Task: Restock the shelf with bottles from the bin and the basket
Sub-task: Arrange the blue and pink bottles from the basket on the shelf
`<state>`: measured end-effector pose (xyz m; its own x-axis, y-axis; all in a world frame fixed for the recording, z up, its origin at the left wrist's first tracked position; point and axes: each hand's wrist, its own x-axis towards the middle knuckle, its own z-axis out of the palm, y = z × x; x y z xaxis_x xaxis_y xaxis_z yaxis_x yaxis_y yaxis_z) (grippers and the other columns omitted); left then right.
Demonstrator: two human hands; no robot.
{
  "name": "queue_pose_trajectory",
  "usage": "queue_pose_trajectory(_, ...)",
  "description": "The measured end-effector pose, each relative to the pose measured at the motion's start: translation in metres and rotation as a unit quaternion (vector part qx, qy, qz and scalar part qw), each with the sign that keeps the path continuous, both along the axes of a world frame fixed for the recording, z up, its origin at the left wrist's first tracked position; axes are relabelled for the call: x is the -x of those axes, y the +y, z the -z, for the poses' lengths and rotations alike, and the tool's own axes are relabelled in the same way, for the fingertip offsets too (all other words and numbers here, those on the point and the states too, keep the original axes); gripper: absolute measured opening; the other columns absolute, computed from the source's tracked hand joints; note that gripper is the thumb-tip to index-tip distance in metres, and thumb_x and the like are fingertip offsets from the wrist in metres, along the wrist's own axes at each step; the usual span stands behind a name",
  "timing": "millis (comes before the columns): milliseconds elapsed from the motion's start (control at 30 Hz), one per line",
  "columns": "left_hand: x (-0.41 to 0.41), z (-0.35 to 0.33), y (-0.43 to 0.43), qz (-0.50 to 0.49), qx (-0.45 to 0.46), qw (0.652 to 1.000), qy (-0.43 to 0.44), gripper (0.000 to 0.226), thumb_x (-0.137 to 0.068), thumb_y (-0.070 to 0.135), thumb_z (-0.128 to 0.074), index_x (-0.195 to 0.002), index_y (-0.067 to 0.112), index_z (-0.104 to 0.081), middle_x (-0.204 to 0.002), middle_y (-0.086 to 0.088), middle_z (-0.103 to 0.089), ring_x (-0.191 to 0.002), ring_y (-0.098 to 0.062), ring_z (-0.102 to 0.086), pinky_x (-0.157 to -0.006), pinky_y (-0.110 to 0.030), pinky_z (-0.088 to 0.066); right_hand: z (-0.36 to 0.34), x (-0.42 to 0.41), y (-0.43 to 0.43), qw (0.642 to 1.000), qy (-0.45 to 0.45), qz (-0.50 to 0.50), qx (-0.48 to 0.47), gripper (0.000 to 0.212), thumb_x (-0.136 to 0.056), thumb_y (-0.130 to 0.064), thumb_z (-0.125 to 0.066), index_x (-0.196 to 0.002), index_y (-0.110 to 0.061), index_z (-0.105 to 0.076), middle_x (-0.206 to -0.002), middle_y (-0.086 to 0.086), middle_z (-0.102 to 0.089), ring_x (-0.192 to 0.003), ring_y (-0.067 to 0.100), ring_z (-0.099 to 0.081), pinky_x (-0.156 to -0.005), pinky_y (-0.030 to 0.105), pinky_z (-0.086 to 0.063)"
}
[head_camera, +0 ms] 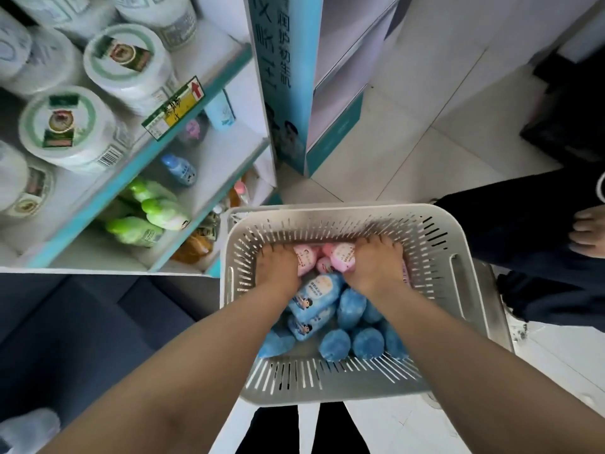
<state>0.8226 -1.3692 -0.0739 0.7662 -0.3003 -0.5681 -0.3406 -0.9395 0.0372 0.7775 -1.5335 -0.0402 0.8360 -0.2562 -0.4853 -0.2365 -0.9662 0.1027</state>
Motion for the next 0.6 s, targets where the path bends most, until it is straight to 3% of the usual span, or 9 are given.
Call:
queue_pose_trajectory(133, 0.014, -0.026, 0.015, -0.118, 0.126, 0.985, 0.008, 0.063, -0.074, 0.036, -0.073, -0.123, 0.01, -0.046, -0.114, -0.008, -0.055, -0.104, -0.025, -0.05, -0.085, -0.031, -0.042, -0.023, 0.029, -0.006, 0.992, -0.075, 0.081, -0.068, 0.068, -0.074, -0.052, -0.064, -0.127, -0.014, -0.047, -0.118, 0.011, -0.051, -0.108, 0.028, -0.05, -0.093, 0.039, -0.04)
queue_pose_trajectory(233, 0.026, -0.06, 0.019, -0.21, 0.233, 0.949, 0.028, 0.06, -0.073, 0.03, -0.076, -0.119, 0.012, -0.042, -0.102, -0.004, -0.055, -0.086, -0.018, -0.055, -0.059, -0.019, -0.04, -0.052, 0.046, 0.0, 0.95, -0.174, 0.185, -0.181, 0.069, -0.067, -0.034, -0.075, -0.125, -0.006, -0.051, -0.112, 0.018, -0.051, -0.096, 0.033, -0.054, -0.082, 0.036, -0.046)
queue_pose_trajectory(300, 0.032, -0.081, 0.02, -0.239, 0.289, 0.926, 0.036, 0.063, -0.073, 0.03, -0.077, -0.12, 0.017, -0.037, -0.104, -0.004, -0.056, -0.08, -0.013, -0.056, -0.051, -0.016, -0.04, -0.069, 0.052, 0.005, 0.927, -0.218, 0.202, -0.227, 0.066, -0.063, -0.024, -0.077, -0.12, -0.003, -0.053, -0.11, 0.019, -0.053, -0.093, 0.032, -0.054, -0.074, 0.031, -0.045)
queue_pose_trajectory(367, 0.038, -0.108, 0.022, -0.246, 0.341, 0.907, 0.03, 0.072, -0.073, 0.031, -0.077, -0.127, 0.021, -0.031, -0.115, -0.005, -0.053, -0.091, -0.017, -0.057, -0.064, -0.026, -0.052, -0.092, 0.057, 0.012, 0.903, -0.251, 0.219, -0.271, 0.067, -0.06, -0.023, -0.077, -0.119, -0.006, -0.05, -0.11, 0.013, -0.053, -0.093, 0.029, -0.055, -0.073, 0.031, -0.046)
queue_pose_trajectory(433, 0.042, -0.137, 0.024, -0.253, 0.38, 0.89, 0.015, 0.08, -0.073, 0.028, -0.075, -0.138, 0.019, -0.028, -0.125, -0.006, -0.047, -0.106, -0.023, -0.052, -0.084, -0.037, -0.051, -0.118, 0.059, 0.021, 0.877, -0.267, 0.243, -0.316, 0.071, -0.056, -0.036, -0.075, -0.119, -0.018, -0.046, -0.104, 0.002, -0.057, -0.09, 0.025, -0.059, -0.074, 0.038, -0.053)
queue_pose_trajectory(500, 0.045, -0.162, 0.028, -0.259, 0.425, 0.867, -0.005, 0.074, -0.073, 0.023, -0.074, -0.136, 0.017, -0.036, -0.122, -0.005, -0.051, -0.102, -0.02, -0.053, -0.08, -0.032, -0.049, -0.142, 0.061, 0.029, 0.86, -0.279, 0.251, -0.346, 0.073, -0.055, -0.044, -0.072, -0.119, -0.029, -0.041, -0.099, -0.006, -0.06, -0.088, 0.022, -0.062, -0.074, 0.042, -0.055)
queue_pose_trajectory(600, 0.052, -0.202, 0.04, -0.262, 0.475, 0.84, -0.027, 0.065, -0.073, 0.019, -0.074, -0.128, 0.02, -0.041, -0.11, 0.002, -0.055, -0.092, -0.013, -0.056, -0.067, -0.02, -0.046, -0.176, 0.062, 0.041, 0.823, -0.328, 0.245, -0.395, 0.079, -0.064, -0.028, -0.079, -0.133, -0.024, -0.04, -0.105, -0.007, -0.057, -0.092, 0.017, -0.059, -0.079, 0.035, -0.052)
